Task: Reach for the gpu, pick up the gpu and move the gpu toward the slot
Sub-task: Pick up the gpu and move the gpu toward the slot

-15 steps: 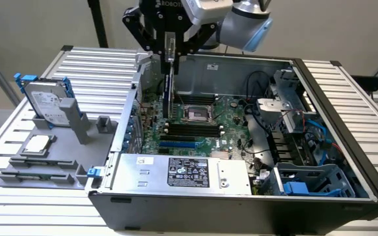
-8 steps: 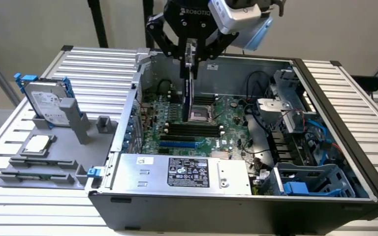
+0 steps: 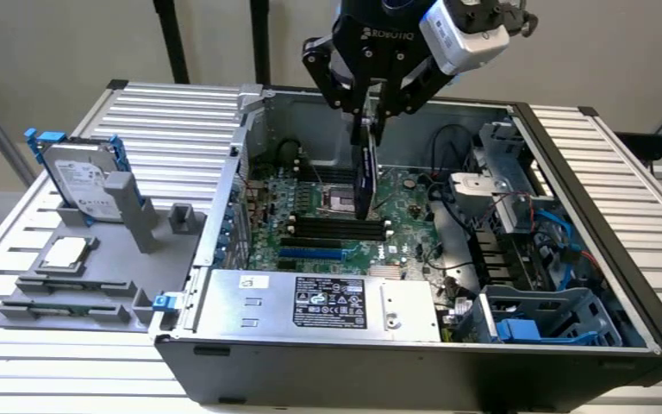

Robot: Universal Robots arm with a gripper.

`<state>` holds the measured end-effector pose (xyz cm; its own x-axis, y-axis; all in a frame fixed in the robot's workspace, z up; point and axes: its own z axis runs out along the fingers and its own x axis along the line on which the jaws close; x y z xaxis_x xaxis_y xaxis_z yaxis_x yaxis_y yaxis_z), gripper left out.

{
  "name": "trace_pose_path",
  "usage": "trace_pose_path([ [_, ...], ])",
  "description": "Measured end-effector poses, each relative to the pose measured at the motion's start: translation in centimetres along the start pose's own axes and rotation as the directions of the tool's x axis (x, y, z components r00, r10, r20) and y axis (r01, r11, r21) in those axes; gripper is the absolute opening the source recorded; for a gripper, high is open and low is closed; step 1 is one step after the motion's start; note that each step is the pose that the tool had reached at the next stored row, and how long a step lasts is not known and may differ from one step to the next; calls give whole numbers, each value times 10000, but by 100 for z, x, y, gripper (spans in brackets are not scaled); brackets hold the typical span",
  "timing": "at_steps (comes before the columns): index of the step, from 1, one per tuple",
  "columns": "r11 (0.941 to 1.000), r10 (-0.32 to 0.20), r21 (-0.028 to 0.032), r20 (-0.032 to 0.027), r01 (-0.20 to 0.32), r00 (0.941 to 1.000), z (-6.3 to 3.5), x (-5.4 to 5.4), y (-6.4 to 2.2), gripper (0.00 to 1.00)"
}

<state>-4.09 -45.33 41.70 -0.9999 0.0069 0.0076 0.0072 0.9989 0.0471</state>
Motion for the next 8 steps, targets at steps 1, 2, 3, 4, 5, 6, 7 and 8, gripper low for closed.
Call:
trace_pose_path([
  [1, 10000, -1, 1, -10, 1, 10000, 0, -19, 0, 26],
  [2, 10000, -1, 3, -11, 1, 10000, -1, -19, 0, 26],
  [3, 10000, 0, 3, -12, 0, 10000, -1, -19, 0, 26],
  [4, 10000, -1, 3, -11, 1, 10000, -1, -19, 0, 26],
  [5, 10000, 0, 3, -12, 0, 10000, -1, -19, 0, 26],
  [6, 10000, 0, 3, -12, 0, 10000, -1, -19, 0, 26],
  [7, 10000, 0, 3, -11, 0, 10000, -1, -19, 0, 26],
  [8, 10000, 0, 3, -12, 0, 10000, -1, -19, 0, 26],
])
